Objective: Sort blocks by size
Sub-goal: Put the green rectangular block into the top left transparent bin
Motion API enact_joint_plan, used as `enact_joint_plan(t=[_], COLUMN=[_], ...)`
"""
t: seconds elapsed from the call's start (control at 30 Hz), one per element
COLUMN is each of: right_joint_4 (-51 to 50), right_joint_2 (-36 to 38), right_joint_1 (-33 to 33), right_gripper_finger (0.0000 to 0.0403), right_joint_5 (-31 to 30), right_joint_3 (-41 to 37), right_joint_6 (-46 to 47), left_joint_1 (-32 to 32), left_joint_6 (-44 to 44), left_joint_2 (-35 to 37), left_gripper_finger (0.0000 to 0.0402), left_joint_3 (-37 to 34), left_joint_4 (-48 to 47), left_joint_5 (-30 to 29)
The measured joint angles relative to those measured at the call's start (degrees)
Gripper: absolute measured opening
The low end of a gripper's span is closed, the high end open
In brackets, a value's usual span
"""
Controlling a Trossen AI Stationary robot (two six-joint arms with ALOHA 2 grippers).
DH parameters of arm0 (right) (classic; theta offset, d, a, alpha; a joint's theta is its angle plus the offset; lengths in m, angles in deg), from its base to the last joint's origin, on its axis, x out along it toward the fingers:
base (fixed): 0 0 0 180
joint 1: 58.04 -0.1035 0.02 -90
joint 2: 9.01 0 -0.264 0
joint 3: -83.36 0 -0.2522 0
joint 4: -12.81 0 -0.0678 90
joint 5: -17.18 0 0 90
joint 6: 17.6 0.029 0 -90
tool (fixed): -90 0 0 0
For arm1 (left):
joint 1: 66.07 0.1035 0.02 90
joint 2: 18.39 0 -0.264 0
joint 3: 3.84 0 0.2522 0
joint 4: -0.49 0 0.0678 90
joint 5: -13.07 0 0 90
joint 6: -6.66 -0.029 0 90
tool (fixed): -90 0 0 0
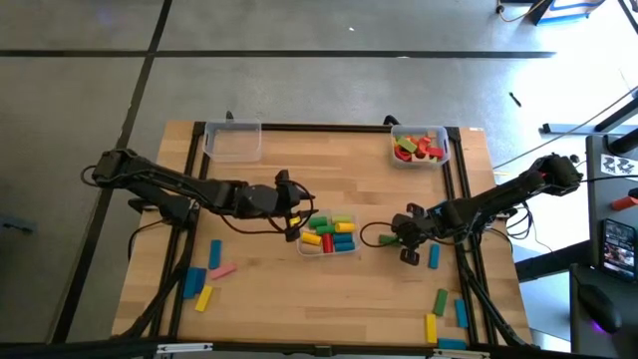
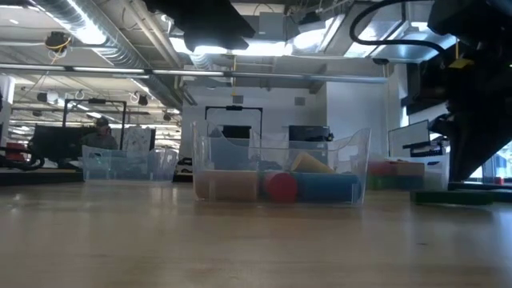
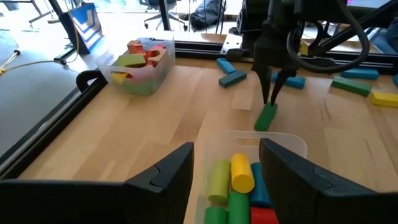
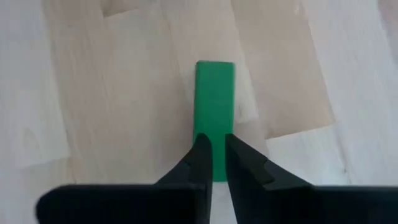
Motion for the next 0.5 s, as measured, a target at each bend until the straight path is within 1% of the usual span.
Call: enact_joint_plan(t=[0.1, 0.2, 0.3, 0.37, 0.5], right_joint_4=[0.0, 0.5, 1.2, 1.4, 3.4], right_joint_2=[0.0, -0.1, -0.2, -0.5, -1.2], right_joint_1=[0.0, 0.0, 0.0, 0.0, 0.0], right_gripper_finger=[0.0034, 0.0053, 0.0099, 0.014, 0.0219], right_joint_5=[1.1, 2.2, 0.9, -1.1, -2.4], right_joint_3=[0.0, 0.0, 0.0, 0.0, 0.0], right_joint_6=[2.1, 2.4, 2.4, 2.5, 1.4], left_joint_1=[-0.3, -0.6, -0.8, -1.0, -1.4], left_joint_6=[0.0, 0.0, 0.0, 0.0, 0.0], left_joint_2=[0.0, 0.0, 0.0, 0.0, 0.0], left_gripper_finger=[0.0175, 0.0175, 0.0175, 0.0175, 0.0175], left_joint_3=[0.0, 0.0, 0.0, 0.0, 0.0], left_joint_4=[0.1, 0.0, 0.0, 0.0, 0.0], left_joint_5=[0.0, 0.0, 0.0, 0.0, 0.0])
